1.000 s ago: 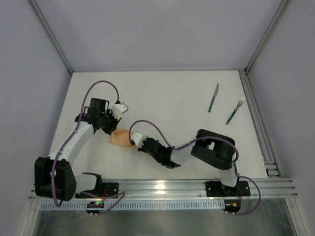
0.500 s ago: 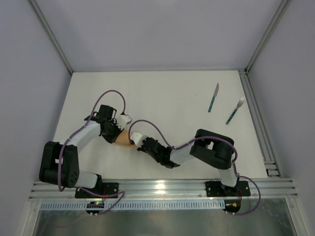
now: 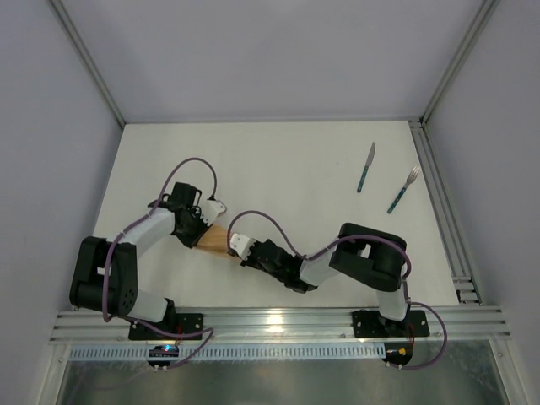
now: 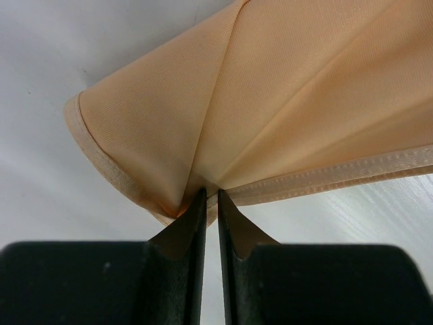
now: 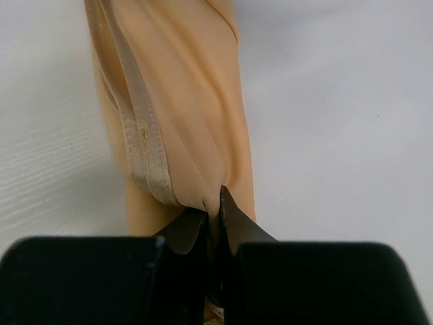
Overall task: Fold the napkin into a case and place the utensils inside
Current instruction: Smooth out the smaller rectangle-folded napkin at the center of the board.
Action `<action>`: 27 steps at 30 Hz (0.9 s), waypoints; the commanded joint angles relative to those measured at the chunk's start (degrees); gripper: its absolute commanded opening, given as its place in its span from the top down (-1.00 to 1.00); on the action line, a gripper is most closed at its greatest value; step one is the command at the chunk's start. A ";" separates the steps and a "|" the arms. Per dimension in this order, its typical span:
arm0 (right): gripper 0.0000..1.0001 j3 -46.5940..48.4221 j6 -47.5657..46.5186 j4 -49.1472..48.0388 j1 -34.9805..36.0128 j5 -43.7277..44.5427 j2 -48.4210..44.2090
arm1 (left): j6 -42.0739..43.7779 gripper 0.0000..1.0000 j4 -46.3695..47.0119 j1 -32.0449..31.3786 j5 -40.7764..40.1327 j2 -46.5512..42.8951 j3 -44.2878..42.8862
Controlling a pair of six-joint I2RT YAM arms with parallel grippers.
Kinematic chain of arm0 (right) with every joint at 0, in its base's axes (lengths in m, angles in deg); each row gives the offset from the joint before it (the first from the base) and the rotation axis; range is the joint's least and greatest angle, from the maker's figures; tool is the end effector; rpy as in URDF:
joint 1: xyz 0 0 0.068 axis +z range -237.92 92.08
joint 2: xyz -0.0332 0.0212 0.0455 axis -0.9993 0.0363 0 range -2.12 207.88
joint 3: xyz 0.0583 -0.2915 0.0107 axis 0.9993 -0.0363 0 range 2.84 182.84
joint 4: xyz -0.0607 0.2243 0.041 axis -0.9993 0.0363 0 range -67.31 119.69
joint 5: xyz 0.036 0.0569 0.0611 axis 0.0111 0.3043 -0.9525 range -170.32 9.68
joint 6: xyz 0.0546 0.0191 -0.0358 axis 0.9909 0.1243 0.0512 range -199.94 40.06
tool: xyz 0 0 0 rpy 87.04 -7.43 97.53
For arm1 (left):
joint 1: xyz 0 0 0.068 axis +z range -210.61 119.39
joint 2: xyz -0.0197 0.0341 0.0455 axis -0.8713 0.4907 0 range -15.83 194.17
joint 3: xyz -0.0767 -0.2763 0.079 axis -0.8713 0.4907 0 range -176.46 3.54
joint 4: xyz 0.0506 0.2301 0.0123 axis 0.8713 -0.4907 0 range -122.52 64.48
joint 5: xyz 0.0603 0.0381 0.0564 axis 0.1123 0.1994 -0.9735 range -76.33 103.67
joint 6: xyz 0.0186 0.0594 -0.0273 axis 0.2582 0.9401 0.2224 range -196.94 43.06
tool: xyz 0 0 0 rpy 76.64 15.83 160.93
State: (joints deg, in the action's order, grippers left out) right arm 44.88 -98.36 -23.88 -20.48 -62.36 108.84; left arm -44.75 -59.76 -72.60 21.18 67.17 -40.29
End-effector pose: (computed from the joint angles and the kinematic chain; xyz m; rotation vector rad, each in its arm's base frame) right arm 0.1592 0.3392 0.1544 -1.1703 1.5596 0.2603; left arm 0.2216 -0.0542 0.1870 1.0898 2.6139 -0.1108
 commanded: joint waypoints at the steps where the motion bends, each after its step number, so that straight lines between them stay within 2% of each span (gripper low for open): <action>1: 0.92 -3.88 -3.55 -7.20 0.06 -3.09 -2.32 | 0.60 0.77 3.03 0.04 -1.97 0.93 2.61; 3: 0.93 -4.51 -7.40 -7.84 0.15 -4.76 -2.41 | 0.42 0.78 3.48 0.12 -1.88 1.02 2.79; 8: 0.54 -0.30 -12.52 4.10 0.06 -4.25 -1.88 | 0.33 0.79 4.09 0.12 -2.23 1.29 2.79; 12: 0.46 -1.34 -14.71 6.23 0.15 -2.75 -3.90 | 0.07 0.81 4.18 0.04 -2.23 0.93 2.88; 15: 0.18 -3.28 -15.95 6.40 0.24 -3.45 -5.92 | 0.07 0.81 4.44 0.12 -2.15 0.85 2.88; 27: 0.00 -3.28 -16.57 15.45 2.35 -9.69 -12.78 | 0.16 0.81 4.01 0.12 -1.62 0.14 2.79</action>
State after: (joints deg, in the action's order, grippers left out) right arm 41.06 -114.77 -11.79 -18.64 -68.94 98.94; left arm -44.93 -56.42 -72.86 20.30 66.71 -39.37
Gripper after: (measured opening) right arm 0.496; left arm 0.097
